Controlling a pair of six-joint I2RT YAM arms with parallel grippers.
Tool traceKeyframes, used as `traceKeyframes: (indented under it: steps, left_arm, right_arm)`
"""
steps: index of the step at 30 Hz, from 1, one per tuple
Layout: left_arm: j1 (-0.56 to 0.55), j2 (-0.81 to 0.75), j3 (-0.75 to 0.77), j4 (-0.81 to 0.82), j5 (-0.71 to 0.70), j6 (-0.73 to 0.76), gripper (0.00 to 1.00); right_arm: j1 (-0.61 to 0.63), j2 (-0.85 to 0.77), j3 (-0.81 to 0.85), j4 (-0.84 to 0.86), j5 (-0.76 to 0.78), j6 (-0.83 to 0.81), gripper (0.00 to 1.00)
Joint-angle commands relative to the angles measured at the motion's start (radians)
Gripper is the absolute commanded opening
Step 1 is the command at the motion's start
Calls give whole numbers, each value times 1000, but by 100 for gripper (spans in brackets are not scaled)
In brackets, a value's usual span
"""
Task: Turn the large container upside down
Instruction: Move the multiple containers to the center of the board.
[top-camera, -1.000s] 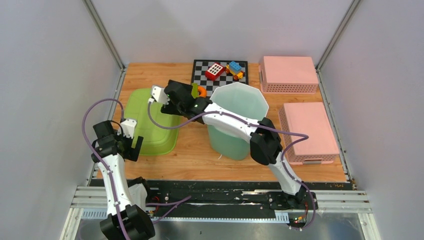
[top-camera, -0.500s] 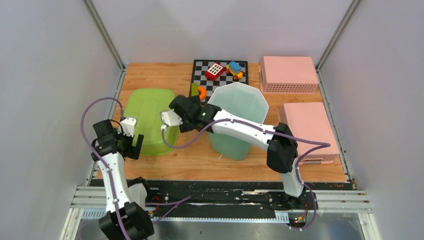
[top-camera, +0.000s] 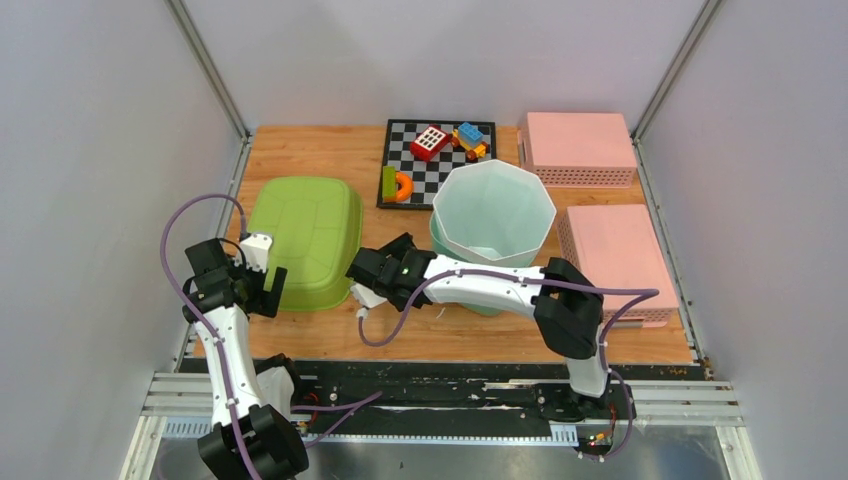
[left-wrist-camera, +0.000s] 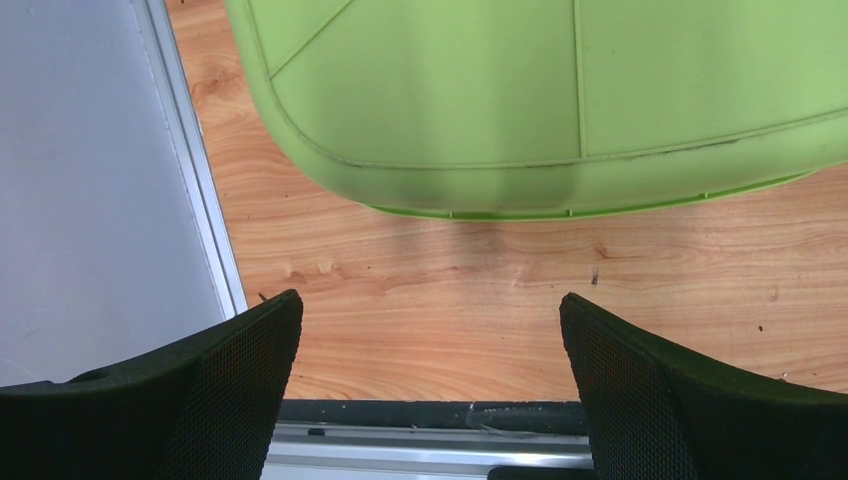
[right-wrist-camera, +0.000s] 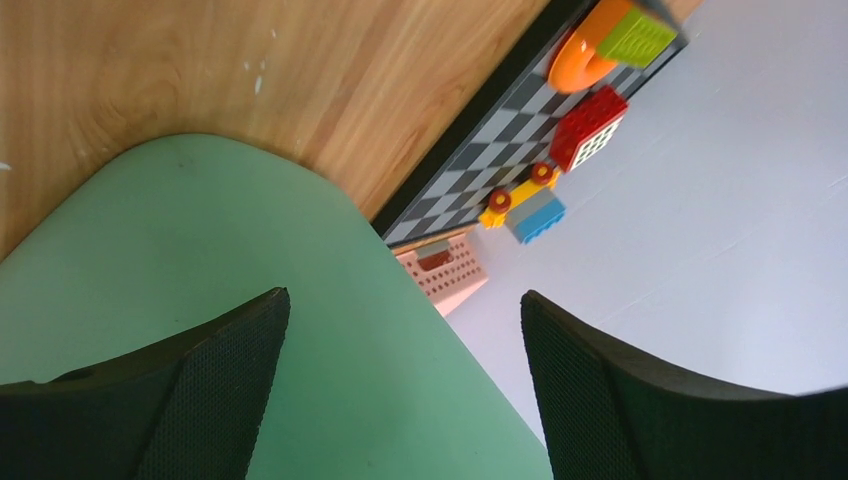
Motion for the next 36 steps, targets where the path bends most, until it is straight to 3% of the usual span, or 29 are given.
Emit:
traceKeyframes:
  steps: [1,9,14,17,22,25,28,32,36]
  left_arm:
    - [-3,2,3,19,21,-9,100]
    - [-4,5,-1,27,22,-9,100]
    - [-4,-1,-1,22,20,-13,100]
    - [-3,-9,2,14,13,-14,100]
    - [-4,-17,7,-5,-26,-26,100]
    - [-3,-19,4,-9,-48,-32,100]
    - [-2,-25,3,-18,-56,-30,100]
    - [-3,-13,17,-22,-33,-32,100]
    - [-3,49,50,-36,-32,-38,100]
  right_arm:
    - [-53,-58,-30,-104,99,53,87]
    - [-148,-122,-93,-136,54,61,86]
    - [-216,-99,-42,-87,15,44,84]
    - [-218,-53,103,-75,-46,96,84]
    - [-217,124,531,-56,-140,264,87]
    - [-217,231,707,4,-157,323,90]
    - [-218,299,778,138,-173,342,92]
    - [-218,325,742,380,-192,348,94]
    - [-222,429,849,442,-195,376,95]
